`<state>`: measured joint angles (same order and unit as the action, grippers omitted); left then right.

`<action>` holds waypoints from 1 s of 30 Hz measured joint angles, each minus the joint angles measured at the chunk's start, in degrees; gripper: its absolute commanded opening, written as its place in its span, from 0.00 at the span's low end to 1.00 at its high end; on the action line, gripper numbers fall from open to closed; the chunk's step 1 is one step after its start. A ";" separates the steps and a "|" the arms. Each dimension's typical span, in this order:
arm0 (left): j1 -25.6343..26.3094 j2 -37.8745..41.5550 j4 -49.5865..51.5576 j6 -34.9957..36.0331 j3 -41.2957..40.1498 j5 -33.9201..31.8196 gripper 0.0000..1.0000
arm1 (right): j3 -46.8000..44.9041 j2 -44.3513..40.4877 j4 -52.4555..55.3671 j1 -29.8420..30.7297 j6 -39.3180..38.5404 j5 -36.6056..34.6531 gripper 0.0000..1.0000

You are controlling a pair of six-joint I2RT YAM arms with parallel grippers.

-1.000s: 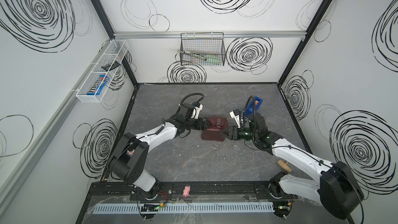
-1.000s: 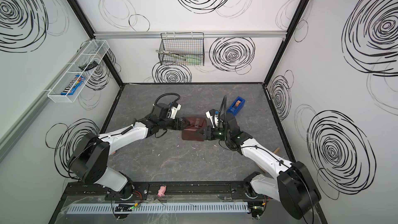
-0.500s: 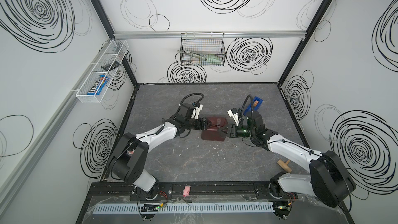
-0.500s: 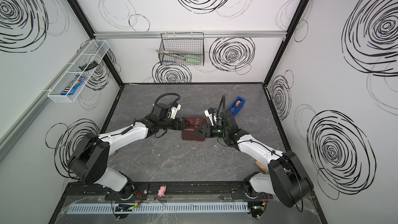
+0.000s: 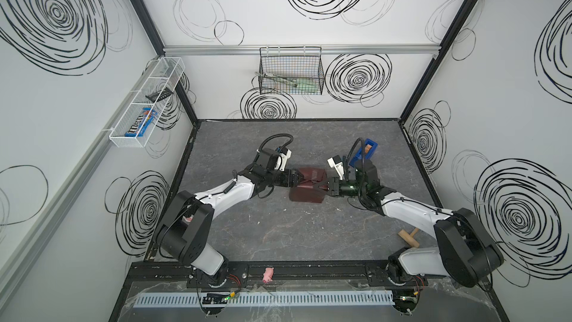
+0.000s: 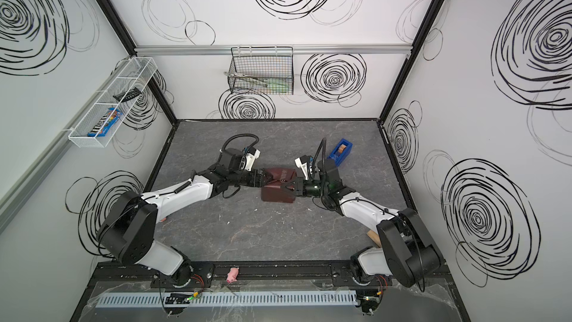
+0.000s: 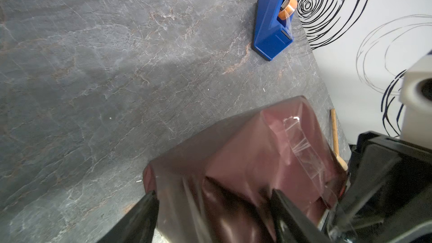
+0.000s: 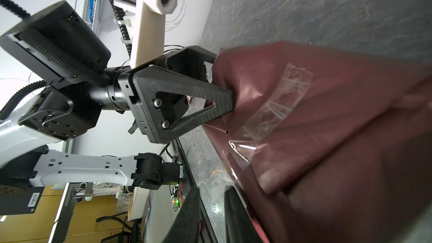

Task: Wrap a gift box in wrapping paper
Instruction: Wrap the gift box with the wrapping paper.

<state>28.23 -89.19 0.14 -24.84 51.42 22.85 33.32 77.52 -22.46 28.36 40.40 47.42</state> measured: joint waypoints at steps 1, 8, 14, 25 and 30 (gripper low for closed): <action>0.00 0.00 0.00 0.00 0.00 0.00 0.78 | -0.09 0.02 -0.35 0.00 0.26 0.11 0.20; 0.00 0.00 0.00 0.00 0.00 0.00 0.78 | -0.70 0.22 -2.25 0.00 1.51 0.35 0.05; 0.00 0.00 0.00 0.00 0.00 0.00 0.78 | -1.66 0.46 -3.30 0.09 2.36 0.02 0.00; 0.00 0.00 0.02 0.00 0.00 0.02 0.78 | -4.59 0.46 -5.22 1.03 4.37 -2.99 0.00; 0.00 0.00 0.00 0.00 0.00 -0.02 0.78 | -4.59 0.44 -5.42 2.12 4.66 -5.60 0.00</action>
<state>28.23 -89.19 0.14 -24.84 51.42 22.83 28.73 77.95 -27.88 30.48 45.06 41.82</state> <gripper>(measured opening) 0.782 0.052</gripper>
